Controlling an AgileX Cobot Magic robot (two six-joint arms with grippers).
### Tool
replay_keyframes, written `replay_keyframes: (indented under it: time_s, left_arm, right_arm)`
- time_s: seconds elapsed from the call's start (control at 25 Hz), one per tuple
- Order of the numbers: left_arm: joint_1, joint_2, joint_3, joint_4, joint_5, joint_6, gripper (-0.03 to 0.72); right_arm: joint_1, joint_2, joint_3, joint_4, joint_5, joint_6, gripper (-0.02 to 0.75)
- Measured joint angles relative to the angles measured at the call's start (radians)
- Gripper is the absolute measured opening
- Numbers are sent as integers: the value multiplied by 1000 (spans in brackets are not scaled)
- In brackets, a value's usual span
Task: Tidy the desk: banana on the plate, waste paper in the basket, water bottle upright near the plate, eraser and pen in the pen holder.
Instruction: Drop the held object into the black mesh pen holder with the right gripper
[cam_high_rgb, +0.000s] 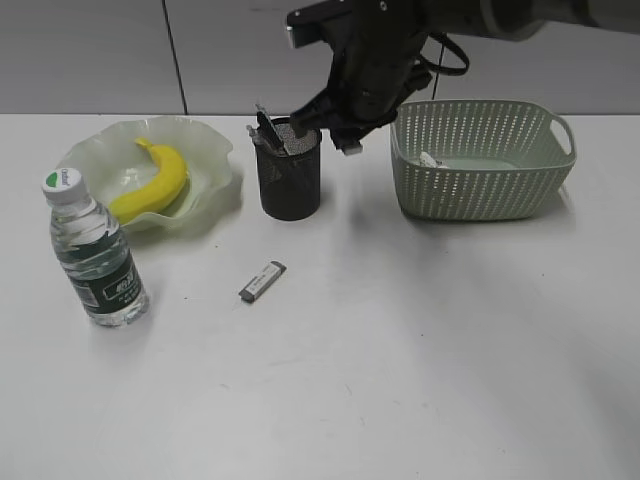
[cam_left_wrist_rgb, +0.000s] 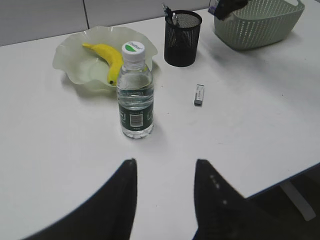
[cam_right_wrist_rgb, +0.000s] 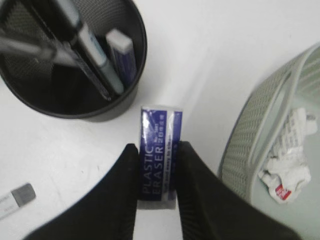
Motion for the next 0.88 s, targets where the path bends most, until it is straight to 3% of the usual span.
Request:
replay_keyframes:
  time_s: [0.2,0.4,0.76,0.88]
  left_arm:
    - [0,0,0,0,0,0,289]
    - [0,0,0,0,0,0,289]
    - [0,0,0,0,0,0,289]
    - [0,0,0,1,0,0,289]
  right_arm:
    - [0,-33,0,18,-150,-3,190]
    - [0,-27,0,138,-288,-74,190]
    - [0,57,2,200,-360,-91,190]
    - [0,58,3,202,-368,-91,262]
